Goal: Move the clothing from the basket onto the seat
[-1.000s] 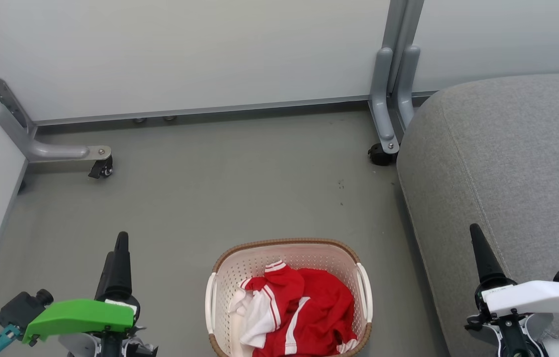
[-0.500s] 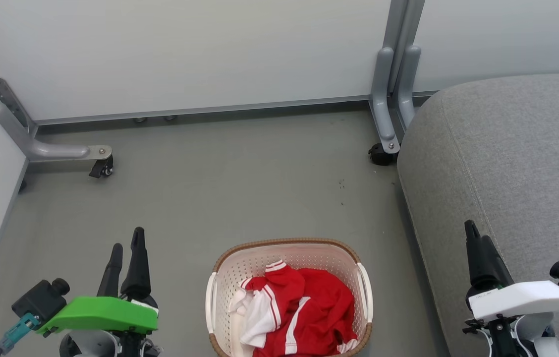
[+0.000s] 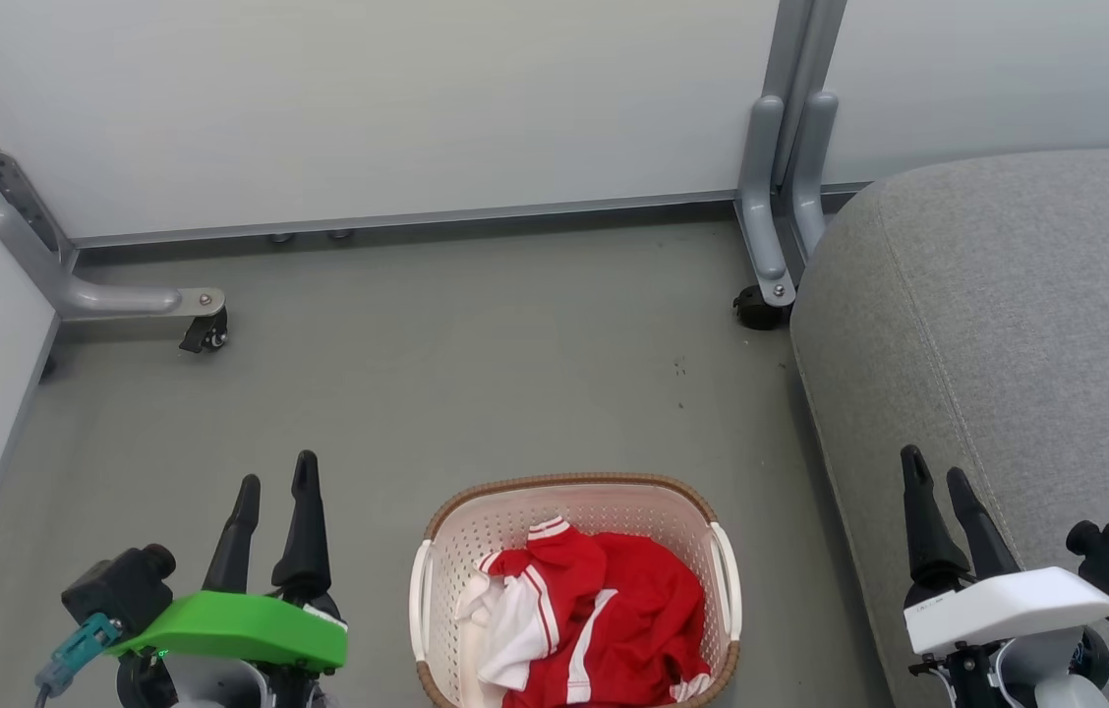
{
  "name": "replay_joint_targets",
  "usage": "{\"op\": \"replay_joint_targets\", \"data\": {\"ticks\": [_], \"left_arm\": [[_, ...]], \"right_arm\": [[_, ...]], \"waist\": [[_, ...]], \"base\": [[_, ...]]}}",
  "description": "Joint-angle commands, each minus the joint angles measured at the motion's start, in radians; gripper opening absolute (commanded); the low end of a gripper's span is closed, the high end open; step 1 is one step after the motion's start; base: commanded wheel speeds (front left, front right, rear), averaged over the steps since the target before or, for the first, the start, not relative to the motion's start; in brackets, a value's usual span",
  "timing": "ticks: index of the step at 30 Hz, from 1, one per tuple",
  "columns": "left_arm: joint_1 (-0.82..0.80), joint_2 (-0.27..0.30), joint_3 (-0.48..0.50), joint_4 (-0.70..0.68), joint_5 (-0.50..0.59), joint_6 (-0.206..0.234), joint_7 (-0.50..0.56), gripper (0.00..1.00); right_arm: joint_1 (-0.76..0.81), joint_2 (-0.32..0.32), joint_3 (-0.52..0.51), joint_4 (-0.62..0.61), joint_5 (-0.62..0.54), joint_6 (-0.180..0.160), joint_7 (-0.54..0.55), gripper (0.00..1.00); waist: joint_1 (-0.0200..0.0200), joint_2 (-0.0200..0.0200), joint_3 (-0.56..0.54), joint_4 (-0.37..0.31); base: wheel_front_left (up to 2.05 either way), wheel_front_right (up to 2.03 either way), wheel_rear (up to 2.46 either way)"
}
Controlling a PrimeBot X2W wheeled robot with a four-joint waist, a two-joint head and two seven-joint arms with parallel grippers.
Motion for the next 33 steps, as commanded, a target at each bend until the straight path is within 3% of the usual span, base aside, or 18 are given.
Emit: {"op": "replay_joint_targets", "data": {"ticks": [1,33], "left_arm": [[0.002,0.006,-0.004,-0.012,0.033,0.000,-0.009,1.00],[0.012,0.009,-0.072,0.022,0.289,-0.007,-0.089,1.00]], "right_arm": [[0.005,-0.007,0.005,-0.017,-0.033,0.001,-0.013,1.00],[0.053,-0.019,0.040,-0.055,-0.335,0.001,-0.092,1.00]], "waist": [[0.0000,-0.0001,0.000,0.000],[0.0000,-0.0001,-0.007,0.009]], "base": [[0.00,0.00,0.00],[0.00,0.00,0.00]]}}
